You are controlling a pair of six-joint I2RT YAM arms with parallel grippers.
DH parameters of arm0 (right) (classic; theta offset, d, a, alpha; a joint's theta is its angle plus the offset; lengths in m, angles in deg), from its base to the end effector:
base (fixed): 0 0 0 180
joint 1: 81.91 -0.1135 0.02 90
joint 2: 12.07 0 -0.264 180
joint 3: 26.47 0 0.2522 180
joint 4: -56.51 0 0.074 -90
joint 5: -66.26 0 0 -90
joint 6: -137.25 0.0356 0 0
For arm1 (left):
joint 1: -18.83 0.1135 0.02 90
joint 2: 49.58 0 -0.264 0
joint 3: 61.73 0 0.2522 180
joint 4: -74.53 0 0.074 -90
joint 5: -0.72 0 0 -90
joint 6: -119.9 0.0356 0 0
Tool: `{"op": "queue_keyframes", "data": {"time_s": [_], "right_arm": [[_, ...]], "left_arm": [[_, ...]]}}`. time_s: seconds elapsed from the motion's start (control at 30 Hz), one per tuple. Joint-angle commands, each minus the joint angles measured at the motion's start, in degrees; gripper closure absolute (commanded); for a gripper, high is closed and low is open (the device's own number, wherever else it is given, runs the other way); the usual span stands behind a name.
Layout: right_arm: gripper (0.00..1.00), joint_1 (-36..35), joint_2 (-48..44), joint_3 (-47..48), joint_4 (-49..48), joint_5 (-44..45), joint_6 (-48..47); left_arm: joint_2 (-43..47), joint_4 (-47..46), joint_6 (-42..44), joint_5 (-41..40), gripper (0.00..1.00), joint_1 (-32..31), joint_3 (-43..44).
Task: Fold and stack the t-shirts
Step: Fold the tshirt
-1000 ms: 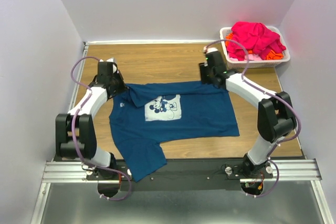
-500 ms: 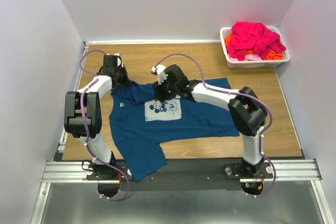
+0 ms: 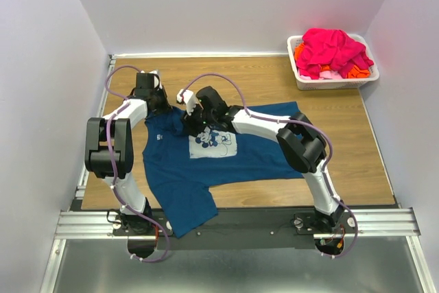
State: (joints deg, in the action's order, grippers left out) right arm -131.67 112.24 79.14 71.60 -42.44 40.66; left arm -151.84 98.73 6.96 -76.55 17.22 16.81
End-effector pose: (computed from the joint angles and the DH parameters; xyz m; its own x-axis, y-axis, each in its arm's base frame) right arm 0.3125 0.3869 0.1908 -0.2542 -0.4686 -0.8461 -0.9305 0.3571 0.0818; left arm 0.3794 -0.0185 0.1893 -0.7515 -0.3592 -0.5534 -0.1280 0.9022 -0.4118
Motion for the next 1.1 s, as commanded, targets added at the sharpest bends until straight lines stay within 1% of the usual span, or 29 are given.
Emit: {"op": "queue_keyframes", "data": {"time_s": [0.0,0.2,0.4,0.47,0.5,0.53,0.6,0.63,0.7,0.73,0.83,0.9,1.07], "right_arm": [[0.44,-1.0,4.3,3.8,-0.8,-2.3,-2.4],[0.44,-1.4,7.2,6.6,-0.8,-4.1,-2.1],[0.45,-1.7,9.7,8.9,-0.7,-4.0,-1.6],[0.48,-1.7,10.1,9.6,-0.8,-3.9,-1.6],[0.5,-1.7,10.2,9.7,-0.8,-4.0,-1.5],[0.56,-1.7,10.6,9.9,-0.8,-3.8,-1.5],[0.61,-1.7,10.9,10.2,-0.8,-3.8,-1.5],[0.68,-1.7,11.0,10.2,-0.8,-3.7,-1.4],[0.76,-1.7,10.9,9.8,-0.8,-3.7,-1.3],[0.85,-1.7,10.7,9.7,-0.8,-3.8,-1.4],[0.98,-1.7,10.2,9.2,-0.8,-3.5,-1.3],[0.99,-1.7,9.2,8.6,-0.8,-3.6,-1.4],[0.99,-1.7,5.3,4.9,-0.8,-4.2,-1.6]], "left_arm": [[-0.7,-0.9,1.1,1.2,1.0,-0.2,-0.3],[-0.9,-0.9,1.2,1.2,1.0,-0.2,-0.3],[-1.0,-0.9,1.0,1.3,1.0,-0.2,-0.2],[-0.9,-0.9,1.1,1.3,1.0,-0.4,-0.3],[-1.0,-0.9,1.1,1.2,1.0,-0.4,-0.3],[-0.9,-0.9,1.1,1.3,1.0,-0.5,-0.3],[-0.9,-0.8,1.1,1.4,1.0,-0.5,-0.2],[-1.0,-0.8,1.1,1.3,1.0,-0.5,-0.2],[-0.8,-0.8,1.1,1.3,1.0,-0.5,-0.2],[-0.8,-0.8,1.2,1.3,1.0,-0.5,-0.3],[-0.1,-0.7,1.2,1.3,1.0,-0.5,-0.5],[0.6,-0.5,1.3,1.2,1.0,-0.5,-1.0],[3.7,0.9,1.2,-0.2,1.0,-0.4,-2.8]]}}
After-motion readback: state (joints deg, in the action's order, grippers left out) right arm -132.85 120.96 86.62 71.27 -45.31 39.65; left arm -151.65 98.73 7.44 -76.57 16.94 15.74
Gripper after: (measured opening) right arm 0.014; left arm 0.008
